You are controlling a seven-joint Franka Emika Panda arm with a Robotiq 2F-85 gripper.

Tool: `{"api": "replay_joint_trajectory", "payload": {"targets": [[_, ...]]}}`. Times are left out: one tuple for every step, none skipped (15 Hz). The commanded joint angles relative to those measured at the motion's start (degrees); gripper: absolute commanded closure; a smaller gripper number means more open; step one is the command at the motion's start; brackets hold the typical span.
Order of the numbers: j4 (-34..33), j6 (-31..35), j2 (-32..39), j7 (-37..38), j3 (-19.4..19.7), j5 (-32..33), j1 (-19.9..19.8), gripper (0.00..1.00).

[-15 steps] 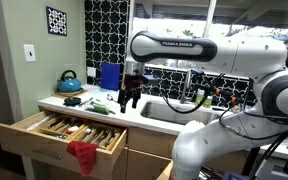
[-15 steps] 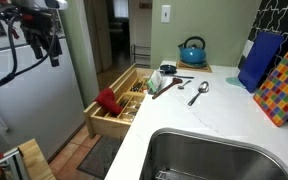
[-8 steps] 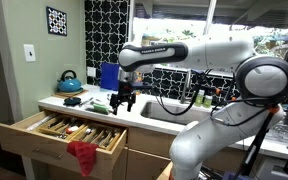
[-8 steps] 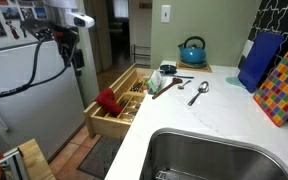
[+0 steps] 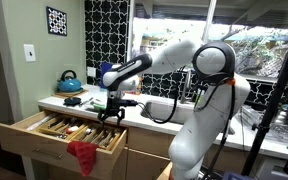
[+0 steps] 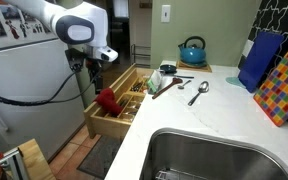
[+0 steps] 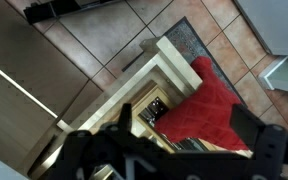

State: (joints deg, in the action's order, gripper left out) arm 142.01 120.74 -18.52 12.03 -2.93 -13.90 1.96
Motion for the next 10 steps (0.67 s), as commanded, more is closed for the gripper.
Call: {"api": "replay_joint_trajectory", "payload": {"targets": [[-0.49, 0.05, 0.86, 0.04, 0.01, -0.17, -0.04, 0.00], [-0.83, 0.05, 1.16, 0.11, 0.02, -0.24, -0.04, 0.00], [-1.07, 0.05, 1.17, 0.19, 0.01, -0.28, -0.04, 0.00], [-1.19, 0.05, 1.09, 0.24, 0.01, -0.30, -0.04, 0.00], [-1.60, 1.85, 3.02, 1.53, 0.21, -1.44, -0.34, 0.00], [-1.54, 4.27, 4.31, 3.26, 0.03, -1.27, -0.80, 0.00], [-1.90, 6.52, 6.37, 4.64, 0.30, -2.23, -1.08, 0.00], [-2.25, 8.41, 8.14, 5.49, 0.70, -3.67, -1.13, 0.00], [-2.54, 10.21, 9.90, 5.99, 1.01, -5.26, -1.04, 0.00], [-2.99, 11.81, 11.91, 7.00, 1.19, -7.00, -1.00, 0.00]]}}
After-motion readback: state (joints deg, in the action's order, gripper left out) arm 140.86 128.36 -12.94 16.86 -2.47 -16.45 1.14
